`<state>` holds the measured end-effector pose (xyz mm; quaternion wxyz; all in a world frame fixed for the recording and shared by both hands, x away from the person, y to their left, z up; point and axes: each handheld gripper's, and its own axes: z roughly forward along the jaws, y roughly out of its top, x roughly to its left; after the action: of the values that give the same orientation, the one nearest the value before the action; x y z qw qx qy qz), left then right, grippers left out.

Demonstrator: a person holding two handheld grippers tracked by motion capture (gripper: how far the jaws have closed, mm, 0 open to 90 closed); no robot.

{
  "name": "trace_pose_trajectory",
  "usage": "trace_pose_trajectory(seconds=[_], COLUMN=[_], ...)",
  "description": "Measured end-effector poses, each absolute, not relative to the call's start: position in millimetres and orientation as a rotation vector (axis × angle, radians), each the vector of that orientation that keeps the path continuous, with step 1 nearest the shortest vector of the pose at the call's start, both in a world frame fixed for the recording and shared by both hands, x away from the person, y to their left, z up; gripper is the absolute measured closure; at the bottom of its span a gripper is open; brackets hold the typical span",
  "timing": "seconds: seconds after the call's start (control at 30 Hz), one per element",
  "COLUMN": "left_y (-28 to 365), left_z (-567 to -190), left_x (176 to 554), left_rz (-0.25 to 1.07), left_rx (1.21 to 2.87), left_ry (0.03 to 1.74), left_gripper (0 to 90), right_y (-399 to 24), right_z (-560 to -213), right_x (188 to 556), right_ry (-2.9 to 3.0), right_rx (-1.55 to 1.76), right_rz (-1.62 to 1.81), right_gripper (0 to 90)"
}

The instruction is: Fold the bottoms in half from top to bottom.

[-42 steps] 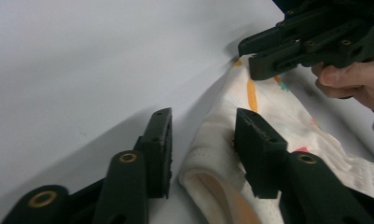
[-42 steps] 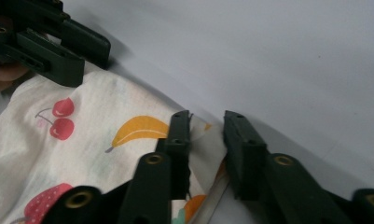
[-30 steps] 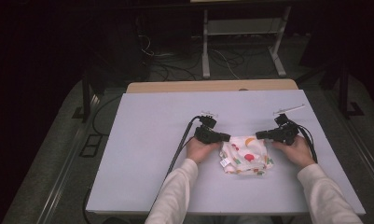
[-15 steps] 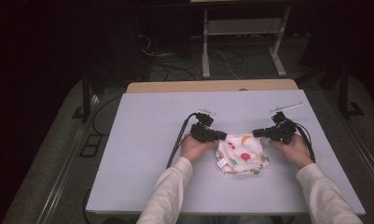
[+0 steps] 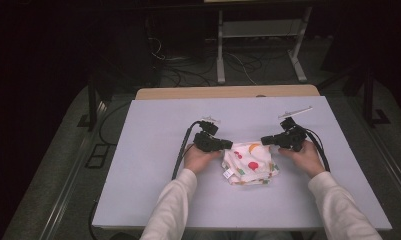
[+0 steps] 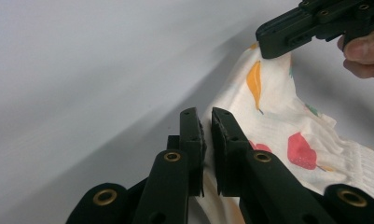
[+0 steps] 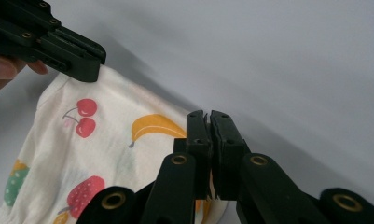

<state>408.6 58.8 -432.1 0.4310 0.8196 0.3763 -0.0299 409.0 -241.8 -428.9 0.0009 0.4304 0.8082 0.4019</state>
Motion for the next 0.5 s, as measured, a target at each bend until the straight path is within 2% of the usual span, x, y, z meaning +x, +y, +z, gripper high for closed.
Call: trace_pose_trajectory(seconds=[0.5], left_y=[83.3], left_z=[-424.4], left_x=[422.9], left_rz=[-0.016], left_rx=[2.03], left_ry=[0.962], left_gripper=[82.7], right_y=[-212.2], right_z=[-423.6], right_x=[421.0], right_ry=[2.505], right_rx=[1.341], right_rz=[1.235], right_gripper=[85.6])
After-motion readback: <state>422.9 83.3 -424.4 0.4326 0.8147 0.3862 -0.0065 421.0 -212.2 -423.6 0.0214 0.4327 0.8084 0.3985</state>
